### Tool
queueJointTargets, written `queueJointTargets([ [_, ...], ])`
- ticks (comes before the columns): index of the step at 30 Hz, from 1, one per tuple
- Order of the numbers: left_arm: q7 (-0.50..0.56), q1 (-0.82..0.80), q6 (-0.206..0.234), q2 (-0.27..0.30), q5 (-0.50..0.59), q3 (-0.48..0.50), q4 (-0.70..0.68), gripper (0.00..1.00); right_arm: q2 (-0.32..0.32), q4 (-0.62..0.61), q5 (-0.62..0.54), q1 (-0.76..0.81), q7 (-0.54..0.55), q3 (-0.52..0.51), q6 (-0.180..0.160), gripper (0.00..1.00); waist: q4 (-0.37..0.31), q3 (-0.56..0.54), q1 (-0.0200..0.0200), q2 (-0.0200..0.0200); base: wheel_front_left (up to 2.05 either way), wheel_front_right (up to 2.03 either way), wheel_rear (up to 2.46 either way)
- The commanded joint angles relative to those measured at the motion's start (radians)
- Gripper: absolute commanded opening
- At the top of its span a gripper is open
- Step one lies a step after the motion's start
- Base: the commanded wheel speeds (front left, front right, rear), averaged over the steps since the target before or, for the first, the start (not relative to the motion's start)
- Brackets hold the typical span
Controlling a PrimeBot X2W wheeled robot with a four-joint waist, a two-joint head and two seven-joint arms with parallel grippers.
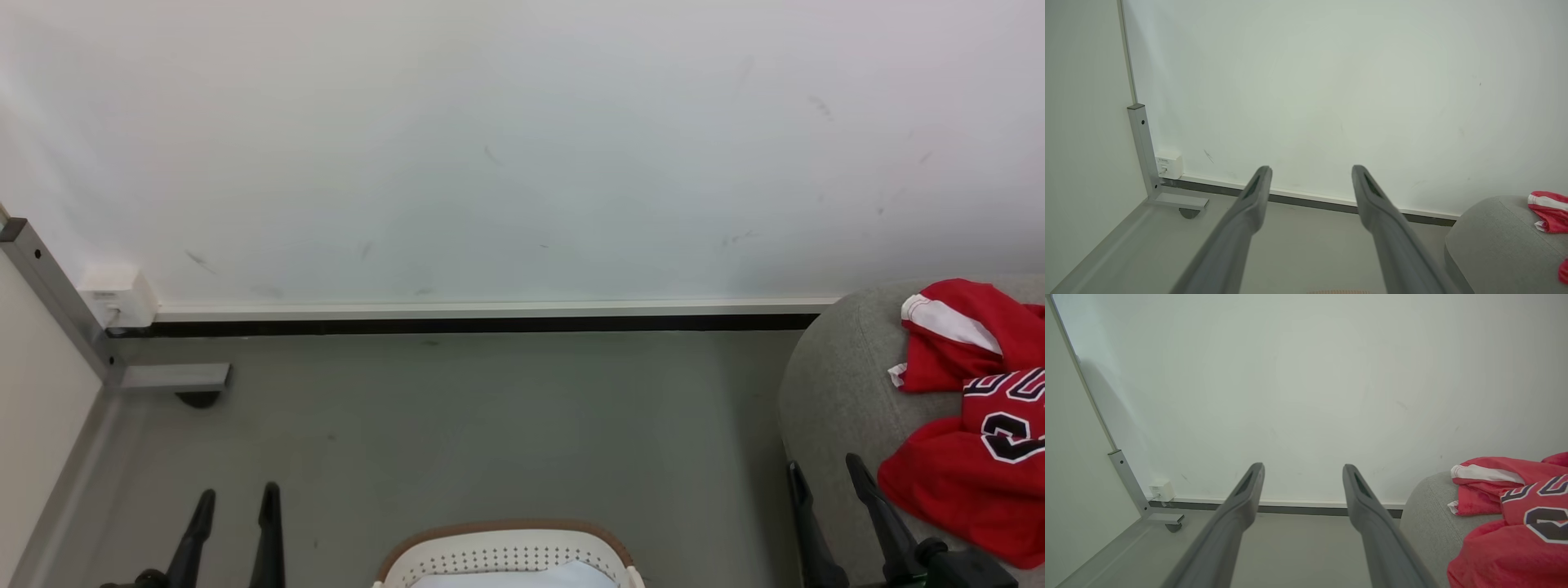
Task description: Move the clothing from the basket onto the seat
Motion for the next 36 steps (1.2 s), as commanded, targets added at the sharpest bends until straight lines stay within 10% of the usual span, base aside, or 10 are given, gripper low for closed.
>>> queueJointTargets([
  [1,0.0,-0.009,-0.005,-0.002,0.006,0.003,0.01,1.0,0.0,-0.001,0.01,-0.013,-0.003,0.003,-0.002,1.0,0.0,0.001,0.0,-0.0001,0.0,0.0,0.0],
  [2,0.0,-0.001,-0.005,-0.002,-0.001,0.0,0.01,0.0,0.0,0.001,0.007,-0.004,0.0,0.002,0.0,0.0,0.0,0.001,0.0,-0.0001,0.0,0.0,0.0],
  [36,0.137,-0.066,-0.012,-0.026,-0.489,0.016,0.082,0.0,-0.026,0.046,0.514,-0.032,0.109,-0.051,0.0,0.0,0.006,0.011,0.0,-0.0001,0.0,0.0,0.0],
])
